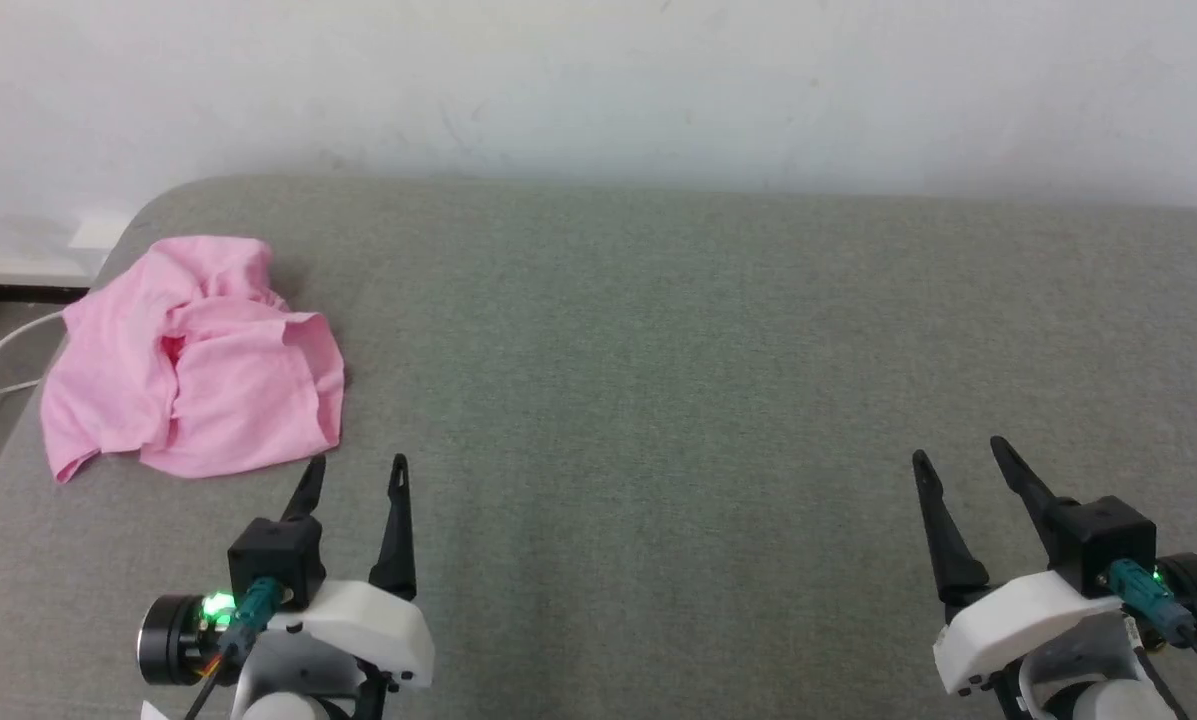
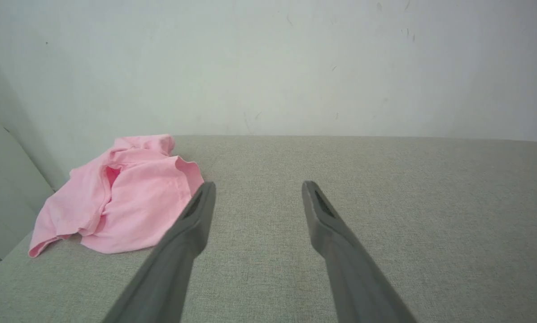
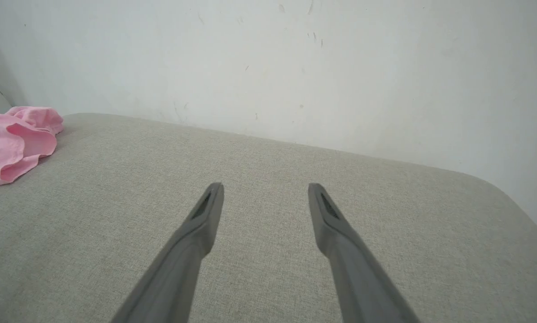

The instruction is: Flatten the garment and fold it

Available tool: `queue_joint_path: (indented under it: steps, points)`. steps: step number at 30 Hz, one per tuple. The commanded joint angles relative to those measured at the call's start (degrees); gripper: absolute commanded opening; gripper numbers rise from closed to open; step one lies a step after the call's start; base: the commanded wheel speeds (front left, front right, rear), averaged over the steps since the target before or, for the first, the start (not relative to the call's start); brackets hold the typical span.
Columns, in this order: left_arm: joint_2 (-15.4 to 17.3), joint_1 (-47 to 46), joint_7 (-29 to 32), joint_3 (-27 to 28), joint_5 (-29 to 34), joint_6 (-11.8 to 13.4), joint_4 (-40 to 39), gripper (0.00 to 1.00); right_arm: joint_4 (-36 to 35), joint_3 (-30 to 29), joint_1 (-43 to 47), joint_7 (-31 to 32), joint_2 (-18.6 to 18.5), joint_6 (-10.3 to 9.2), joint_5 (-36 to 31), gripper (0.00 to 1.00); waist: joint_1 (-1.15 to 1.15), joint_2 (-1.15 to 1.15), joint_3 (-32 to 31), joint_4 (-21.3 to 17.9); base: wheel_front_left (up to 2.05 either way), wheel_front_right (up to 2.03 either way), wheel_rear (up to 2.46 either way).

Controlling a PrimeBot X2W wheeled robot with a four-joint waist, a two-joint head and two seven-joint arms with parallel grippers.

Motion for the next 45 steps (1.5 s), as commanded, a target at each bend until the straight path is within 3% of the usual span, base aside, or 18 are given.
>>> queue_joint_path:
  steps: [1,45]
  points:
    - [0.18,-0.9,-0.74,-0.26,-0.5,0.56,0.39,1.0,0.26,-0.02,-0.54,-0.53,0.04,-0.02,0.47,1.0,0.0,0.0,0.03,0.87,0.0,0.0,0.0]
    - [2.26,-1.45,-4.91,-1.74,-5.19,4.88,2.45,1.0,1.81,0.81,-1.49,-3.99,0.11,-0.06,3.74,1.0,0.0,0.0,-0.24,16.26,0.0,0.0,0.0]
